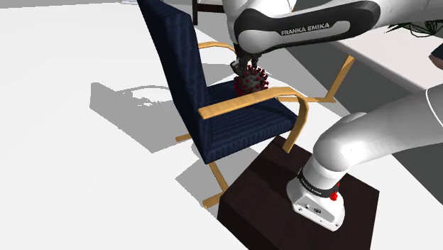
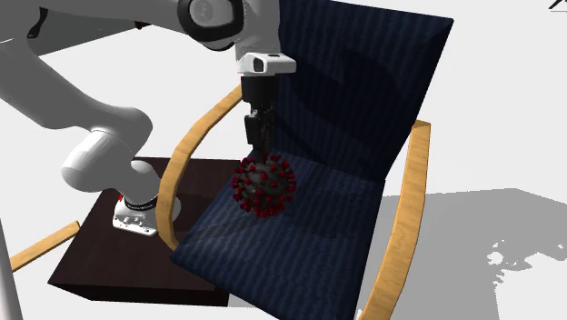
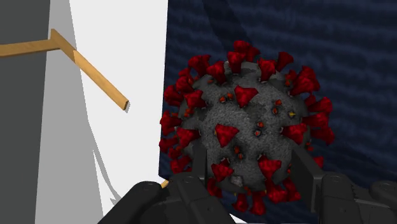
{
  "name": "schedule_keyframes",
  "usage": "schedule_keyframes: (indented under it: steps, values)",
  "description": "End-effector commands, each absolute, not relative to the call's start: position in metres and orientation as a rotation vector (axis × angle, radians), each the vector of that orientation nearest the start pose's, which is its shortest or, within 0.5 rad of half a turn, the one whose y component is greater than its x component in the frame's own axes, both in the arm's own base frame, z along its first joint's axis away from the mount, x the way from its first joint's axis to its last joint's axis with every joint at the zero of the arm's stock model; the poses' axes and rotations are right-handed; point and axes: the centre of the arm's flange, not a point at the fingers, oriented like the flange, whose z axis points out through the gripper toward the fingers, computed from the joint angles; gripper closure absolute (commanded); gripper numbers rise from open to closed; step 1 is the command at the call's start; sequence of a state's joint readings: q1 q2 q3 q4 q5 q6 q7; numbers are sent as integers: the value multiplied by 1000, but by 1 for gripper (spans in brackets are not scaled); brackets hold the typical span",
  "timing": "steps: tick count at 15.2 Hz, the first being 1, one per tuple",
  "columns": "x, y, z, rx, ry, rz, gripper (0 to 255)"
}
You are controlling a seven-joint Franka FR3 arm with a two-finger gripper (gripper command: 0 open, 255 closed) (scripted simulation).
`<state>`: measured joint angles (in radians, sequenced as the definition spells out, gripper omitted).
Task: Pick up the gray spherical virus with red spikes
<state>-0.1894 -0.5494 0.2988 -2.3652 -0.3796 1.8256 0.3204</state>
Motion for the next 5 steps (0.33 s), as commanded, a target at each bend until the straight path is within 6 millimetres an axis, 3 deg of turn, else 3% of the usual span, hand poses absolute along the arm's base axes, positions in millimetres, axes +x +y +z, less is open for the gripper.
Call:
schedule_keyframes:
  steps: [1,5]
  values:
    - [393,26,538,2617,-201,113,255]
    - [393,26,549,2617,-201,113,255]
